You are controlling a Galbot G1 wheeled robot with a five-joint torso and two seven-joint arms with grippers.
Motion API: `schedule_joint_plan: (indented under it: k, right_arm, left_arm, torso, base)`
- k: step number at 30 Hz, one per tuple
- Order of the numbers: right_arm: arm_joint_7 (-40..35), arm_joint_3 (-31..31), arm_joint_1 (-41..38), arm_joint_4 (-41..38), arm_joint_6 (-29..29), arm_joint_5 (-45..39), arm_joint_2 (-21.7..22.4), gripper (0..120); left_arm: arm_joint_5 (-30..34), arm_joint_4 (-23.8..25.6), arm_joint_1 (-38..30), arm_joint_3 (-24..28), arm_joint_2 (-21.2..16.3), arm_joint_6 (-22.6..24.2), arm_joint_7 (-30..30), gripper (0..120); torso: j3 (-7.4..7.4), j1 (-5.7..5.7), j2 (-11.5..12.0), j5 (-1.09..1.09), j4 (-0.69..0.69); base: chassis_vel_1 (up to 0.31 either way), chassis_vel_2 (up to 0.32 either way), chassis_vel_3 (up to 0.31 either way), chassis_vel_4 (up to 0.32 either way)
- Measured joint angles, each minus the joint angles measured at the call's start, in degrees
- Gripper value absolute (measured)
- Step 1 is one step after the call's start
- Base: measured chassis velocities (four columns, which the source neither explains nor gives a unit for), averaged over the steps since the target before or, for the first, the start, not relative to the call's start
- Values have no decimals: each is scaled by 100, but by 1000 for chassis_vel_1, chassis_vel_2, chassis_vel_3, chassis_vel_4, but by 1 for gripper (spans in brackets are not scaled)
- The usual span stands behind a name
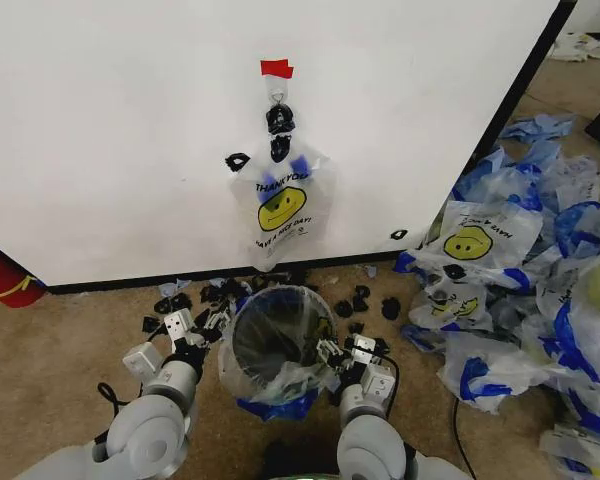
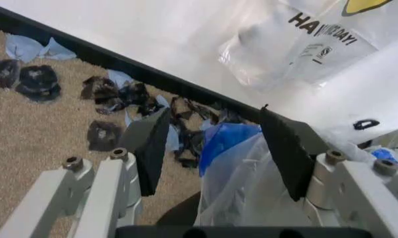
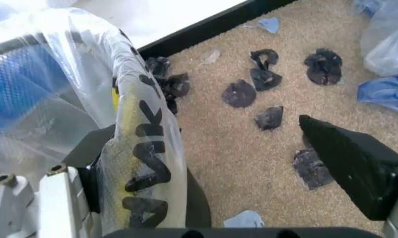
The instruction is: Pick up the garbage bag from the wall and place it over the trash bin.
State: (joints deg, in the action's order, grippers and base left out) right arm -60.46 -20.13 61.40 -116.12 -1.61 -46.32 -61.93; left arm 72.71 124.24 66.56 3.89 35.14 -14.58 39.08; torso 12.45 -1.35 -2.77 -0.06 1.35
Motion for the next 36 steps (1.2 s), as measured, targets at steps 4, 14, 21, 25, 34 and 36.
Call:
schedule_joint_plan:
  k: [4,14,21,25,34,36]
  right_arm:
    - [-18,21,62,-20,-4,21,12,90]
    - [13,7,66,31,15,103,-8,86]
    - [16,-58,-42,64,17,98,-29,84]
    - [26,-221,-174,119,19,82,-55,84]
    - [67,-295,-219,144,22,75,-73,83]
    - [69,-304,-219,155,22,83,-94,82]
  left_arm:
    - [-38,-7,-23,21,-6,5,-28,59]
    - [296,449,-116,142,-65,110,-318,66]
    - [926,657,-329,335,-203,149,-753,63]
    - [1163,657,-453,447,-260,199,-860,57]
    - [1499,299,-1159,1099,-290,256,-863,22]
    - [1614,235,-1466,1503,-262,257,-844,14]
  torso:
    - [0,0,0,0,0]
    - [0,0,-1,0,1]
    - [0,1,-2,0,1]
    - [0,1,-1,2,-3]
    - [0,1,-1,-1,0]
    - [0,1,-1,0,0]
  base:
    - [0,0,0,0]
    - [0,0,0,0]
    - [0,0,0,0]
    - [0,0,0,0]
    - [0,0,0,0]
    - [0,0,0,0]
